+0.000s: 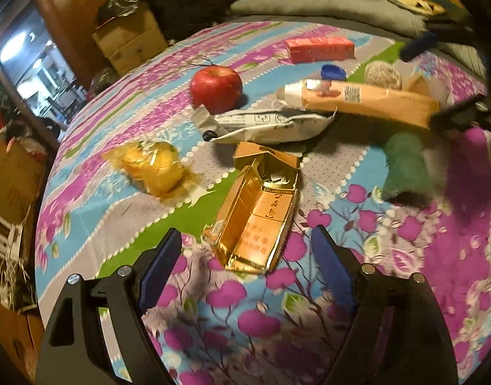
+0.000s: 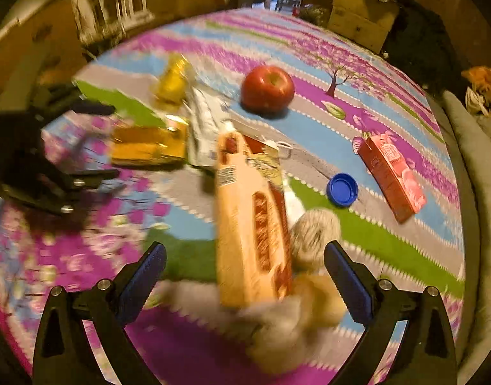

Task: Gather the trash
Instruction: 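Grasp the gold cigarette box with the left gripper while the right grasps the tan medicine box, then carry the gold box and tan medicine box with both grippers over the bin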

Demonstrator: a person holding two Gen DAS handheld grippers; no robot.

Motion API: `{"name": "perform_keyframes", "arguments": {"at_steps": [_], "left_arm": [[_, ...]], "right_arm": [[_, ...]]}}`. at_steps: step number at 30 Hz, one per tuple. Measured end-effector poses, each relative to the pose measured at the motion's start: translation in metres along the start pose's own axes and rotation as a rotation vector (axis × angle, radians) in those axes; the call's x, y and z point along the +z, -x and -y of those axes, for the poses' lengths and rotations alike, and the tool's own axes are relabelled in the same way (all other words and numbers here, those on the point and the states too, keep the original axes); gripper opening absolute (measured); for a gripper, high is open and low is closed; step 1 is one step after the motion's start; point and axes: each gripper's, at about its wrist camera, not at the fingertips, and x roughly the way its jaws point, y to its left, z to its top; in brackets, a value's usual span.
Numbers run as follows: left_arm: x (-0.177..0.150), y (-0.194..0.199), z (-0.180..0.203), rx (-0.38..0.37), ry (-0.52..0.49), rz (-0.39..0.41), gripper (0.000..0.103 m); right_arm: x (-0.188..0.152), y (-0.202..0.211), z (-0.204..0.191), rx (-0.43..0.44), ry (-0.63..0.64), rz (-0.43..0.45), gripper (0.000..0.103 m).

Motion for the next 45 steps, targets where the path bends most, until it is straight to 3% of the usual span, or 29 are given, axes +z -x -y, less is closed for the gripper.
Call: {"name": "perform_keyframes", "arguments": {"at_steps": [2,5,9,10,11,15,21,27,31,37,45], "left_arm": [[-0.001,-0.010,0.002,-0.025,-0.028,-0.022,0.079],[-0.001,-0.019,0.001,-0.049,-0.031,-0.015,0.079],[0.004,-0.025,0.002,-0.067,-0.019,-0.001,0.060],[0.006,-0.026,0.005,-0.071,-0.036,0.002,0.054],[0.007,-0.027,0.009,-0.063,-0.051,0.007,0.053],[0.010,-0.023,0.015,-0.034,-0.028,-0.004,0.049],[-0.007,0.035,0.023,-0.011,0.075,0.059,0.049],[-0.016,0.106,0.031,0.093,0.229,0.124,0.049],[-0.011,0.145,0.047,0.168,0.283,0.172,0.049],[0.007,0.183,0.093,0.266,0.302,0.205,0.049],[0.047,0.211,0.159,0.157,0.317,0.250,0.049]], "right_arm": [[0.003,-0.015,0.004,0.006,-0.002,-0.036,0.086],[0.006,-0.031,0.006,-0.029,0.016,-0.049,0.086],[0.008,-0.038,0.008,-0.045,0.022,-0.033,0.081],[0.007,-0.038,0.007,-0.065,0.034,-0.028,0.070],[0.008,-0.038,0.007,-0.075,0.039,-0.025,0.062],[0.008,-0.030,0.007,-0.052,0.001,0.007,0.061],[-0.006,0.030,-0.010,0.023,-0.041,0.140,0.060],[-0.045,0.119,-0.029,0.133,-0.182,0.309,0.060],[-0.084,0.162,-0.044,0.140,-0.275,0.379,0.060],[-0.141,0.215,-0.068,0.049,-0.336,0.445,0.060],[-0.214,0.294,-0.061,-0.086,-0.462,0.538,0.060]]}}
